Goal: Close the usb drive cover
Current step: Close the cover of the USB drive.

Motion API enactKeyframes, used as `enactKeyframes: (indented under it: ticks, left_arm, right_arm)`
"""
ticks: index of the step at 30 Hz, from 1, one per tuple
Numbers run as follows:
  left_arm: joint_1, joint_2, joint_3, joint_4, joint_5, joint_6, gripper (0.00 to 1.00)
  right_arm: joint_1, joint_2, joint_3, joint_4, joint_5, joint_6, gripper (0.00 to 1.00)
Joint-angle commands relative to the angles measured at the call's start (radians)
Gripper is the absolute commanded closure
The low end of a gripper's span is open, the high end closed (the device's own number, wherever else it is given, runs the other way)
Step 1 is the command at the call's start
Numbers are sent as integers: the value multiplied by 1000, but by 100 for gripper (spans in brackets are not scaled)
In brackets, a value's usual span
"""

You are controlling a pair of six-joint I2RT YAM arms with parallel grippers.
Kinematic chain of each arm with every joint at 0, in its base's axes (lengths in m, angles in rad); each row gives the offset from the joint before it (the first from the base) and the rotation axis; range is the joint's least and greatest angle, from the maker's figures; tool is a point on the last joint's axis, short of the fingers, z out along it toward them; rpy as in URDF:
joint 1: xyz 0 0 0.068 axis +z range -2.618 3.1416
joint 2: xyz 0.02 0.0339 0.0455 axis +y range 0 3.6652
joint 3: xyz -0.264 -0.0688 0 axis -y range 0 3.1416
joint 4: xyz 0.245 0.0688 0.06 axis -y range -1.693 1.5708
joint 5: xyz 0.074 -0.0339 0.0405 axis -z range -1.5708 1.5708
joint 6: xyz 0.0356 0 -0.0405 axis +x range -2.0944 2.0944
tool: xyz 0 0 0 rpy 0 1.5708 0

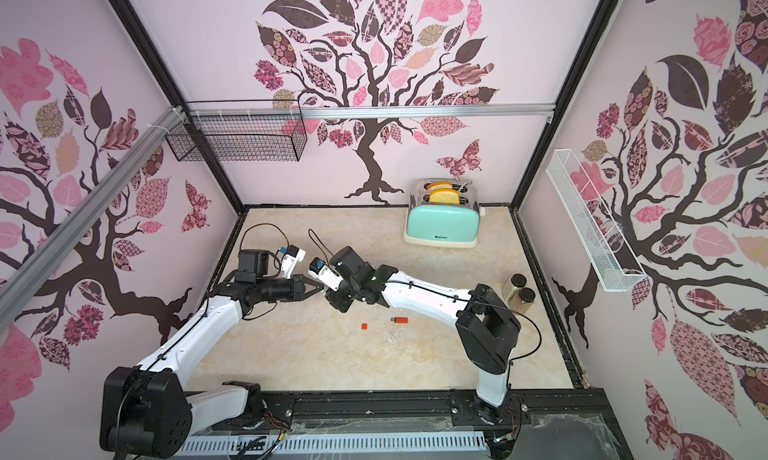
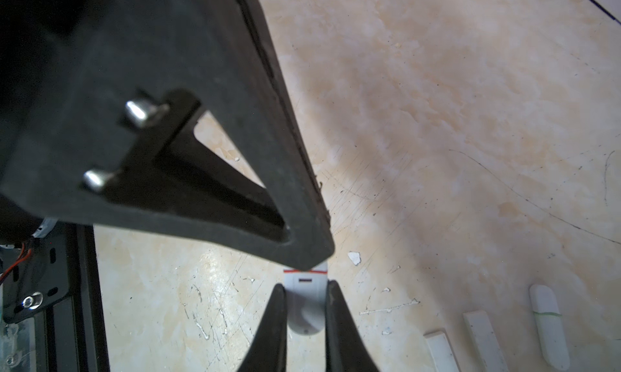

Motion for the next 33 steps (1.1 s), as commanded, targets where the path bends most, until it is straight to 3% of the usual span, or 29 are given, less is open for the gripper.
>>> enactKeyframes:
  ticks: [1, 13, 17, 20, 24, 27, 33]
  left_arm:
    - [-37, 16, -4, -57, 42, 18, 100]
    - [-40, 41, -12, -40, 60, -35, 100]
    - [-40, 28, -12, -49, 38, -21, 100]
    - [-39, 25, -14, -48, 36, -21, 100]
    - [-42, 28, -10, -51, 31, -16, 100]
    - [-42, 22, -11, -51, 26, -14, 100]
    - [-41, 21, -8, -52, 26, -10, 100]
  right_arm:
    - [7, -38, 70, 218, -17, 9, 95]
    - [8, -127, -52, 543, -54, 7, 98]
    - [-15, -148, -129, 706, -19, 104, 99]
    - [-19, -119, -80, 652, -65, 108, 100]
    - [36, -108, -72, 602, -59, -61, 100]
    - [25, -112, -99, 656, -3, -9, 100]
    - [11, -103, -100, 645, -47, 48, 100]
